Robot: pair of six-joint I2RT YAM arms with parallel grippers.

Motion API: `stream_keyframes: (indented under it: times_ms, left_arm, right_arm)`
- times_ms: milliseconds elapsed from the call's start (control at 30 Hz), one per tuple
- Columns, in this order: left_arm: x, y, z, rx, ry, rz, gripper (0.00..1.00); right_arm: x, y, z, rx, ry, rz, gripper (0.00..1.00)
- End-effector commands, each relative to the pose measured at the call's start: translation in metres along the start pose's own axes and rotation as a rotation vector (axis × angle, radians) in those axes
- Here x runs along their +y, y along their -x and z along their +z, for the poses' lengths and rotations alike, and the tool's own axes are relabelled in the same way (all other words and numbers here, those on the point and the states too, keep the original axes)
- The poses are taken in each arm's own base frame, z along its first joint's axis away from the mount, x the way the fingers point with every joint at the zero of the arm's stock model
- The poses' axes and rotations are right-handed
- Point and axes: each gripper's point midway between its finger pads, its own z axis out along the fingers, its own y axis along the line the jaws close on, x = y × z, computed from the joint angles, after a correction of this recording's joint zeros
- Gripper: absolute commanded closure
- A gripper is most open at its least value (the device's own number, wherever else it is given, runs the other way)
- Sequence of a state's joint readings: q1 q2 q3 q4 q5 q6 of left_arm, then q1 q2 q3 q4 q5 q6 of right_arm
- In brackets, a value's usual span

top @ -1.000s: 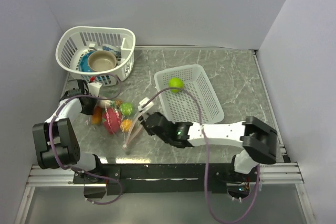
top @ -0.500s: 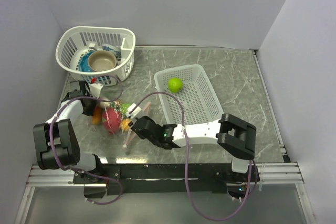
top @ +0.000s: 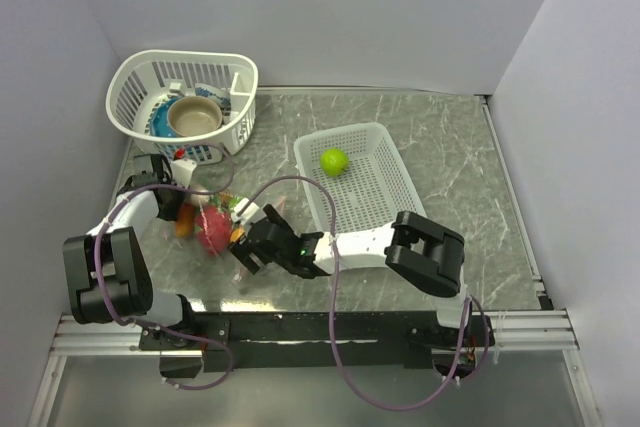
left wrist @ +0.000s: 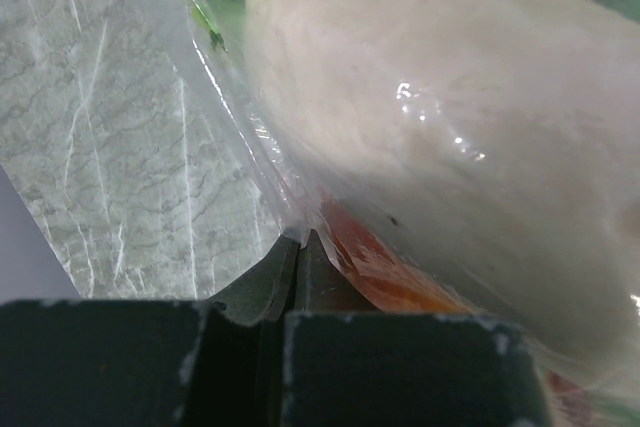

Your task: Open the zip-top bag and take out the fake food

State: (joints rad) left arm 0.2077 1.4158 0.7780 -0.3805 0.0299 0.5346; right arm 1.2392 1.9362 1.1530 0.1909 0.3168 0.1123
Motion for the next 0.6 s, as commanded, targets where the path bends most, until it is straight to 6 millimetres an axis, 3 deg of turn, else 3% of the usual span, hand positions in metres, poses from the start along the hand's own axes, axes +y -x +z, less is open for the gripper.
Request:
stream_keyframes:
  times_ms: [0,200,333,500,567]
  left_arm:
    - [-0.003,0.004,-0.003,-0.018,-0.015,0.005,0.99]
    - [-0.005,0.005,-0.007,-0.021,-0.021,0.011,0.99]
    - [-0.005,0.005,-0.011,-0.024,-0.021,0.016,0.99]
    - [-0.009,0.005,-0.014,-0.029,-0.036,0.019,0.99]
    - [-0.01,0.005,-0.014,-0.029,-0.041,0.015,0.99]
  right_arm:
    - [0.015,0.035,0.007,-0.095,0.063,0.024,0.0]
    - [0.025,0.038,0.028,-0.09,0.101,0.031,0.0]
    - [0.024,0.03,0.043,-0.057,0.109,0.063,0.0]
    - [0.015,0.019,0.046,-0.045,0.117,0.1,0.0]
    - [0.011,0.016,0.046,-0.04,0.109,0.106,0.08]
